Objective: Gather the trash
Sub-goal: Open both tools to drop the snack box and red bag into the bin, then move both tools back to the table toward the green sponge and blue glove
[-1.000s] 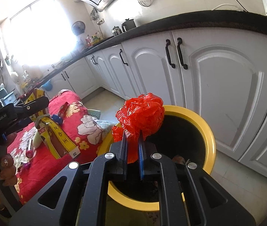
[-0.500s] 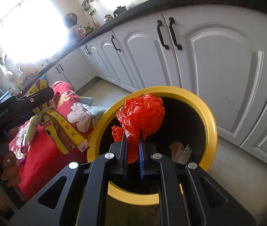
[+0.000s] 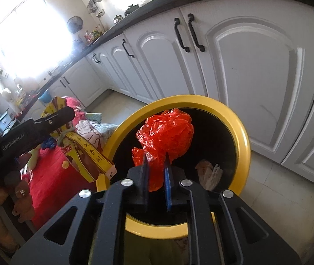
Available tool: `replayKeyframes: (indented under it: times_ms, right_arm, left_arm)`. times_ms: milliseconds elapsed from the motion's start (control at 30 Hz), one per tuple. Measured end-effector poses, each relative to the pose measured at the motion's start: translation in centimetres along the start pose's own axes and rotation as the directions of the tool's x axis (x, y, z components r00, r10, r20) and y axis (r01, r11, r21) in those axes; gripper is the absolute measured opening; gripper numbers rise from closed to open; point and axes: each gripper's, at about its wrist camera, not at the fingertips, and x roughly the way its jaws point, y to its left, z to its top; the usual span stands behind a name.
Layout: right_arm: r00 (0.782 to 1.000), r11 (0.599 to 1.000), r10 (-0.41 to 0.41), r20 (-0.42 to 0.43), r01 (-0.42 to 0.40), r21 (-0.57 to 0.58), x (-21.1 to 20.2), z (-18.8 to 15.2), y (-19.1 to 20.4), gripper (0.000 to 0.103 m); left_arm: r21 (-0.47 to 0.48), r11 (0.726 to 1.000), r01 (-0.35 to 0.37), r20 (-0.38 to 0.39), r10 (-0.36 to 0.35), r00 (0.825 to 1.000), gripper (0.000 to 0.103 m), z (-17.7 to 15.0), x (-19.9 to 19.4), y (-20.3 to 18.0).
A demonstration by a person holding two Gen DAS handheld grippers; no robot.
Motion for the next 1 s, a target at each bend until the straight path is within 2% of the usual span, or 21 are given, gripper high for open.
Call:
replayKeyframes:
  times_ms: [67, 133, 333, 633, 1000]
  right_arm:
    - [1.000, 1.000, -0.006, 0.007, 0.006, 0.011, -0.2, 0.0, -0.2, 0.029]
    - [1.000, 1.000, -0.012, 0.019, 0.012, 0.025, -0.4, 0.1, -0.5, 0.043]
    - [0.999, 0.999, -0.024, 0.035, 0.022, 0.043, -0.8, -0.2, -0.6, 0.059]
    - [0.998, 1.000, -0.024, 0.057, 0.024, -0.005, -1.1, 0.1, 1.0, 0.068]
    - [0.996, 0.996, 0.008, 0.088, 0.000, -0.086, -2.1, 0.5, 4.0, 0.071]
  left_arm:
    - [-0.010, 1.000, 0.008, -0.013, -0.008, 1.000, 0.057, -0.1, 0.4, 0.2]
    - [-0.016, 1.000, 0.005, -0.020, -0.005, 1.000, 0.069, -0.2, 0.5, 0.5]
    - [-0.055, 0.998, -0.003, -0.023, 0.002, 1.000, 0.091, -0.4, -0.1, 1.6]
    - [-0.085, 0.995, -0.054, 0.011, 0.055, 0.998, 0.092, -0.9, -3.0, 3.9]
    - [-0.090, 0.989, -0.116, 0.081, 0.124, 0.989, 0.092, -0.9, -6.6, 6.1]
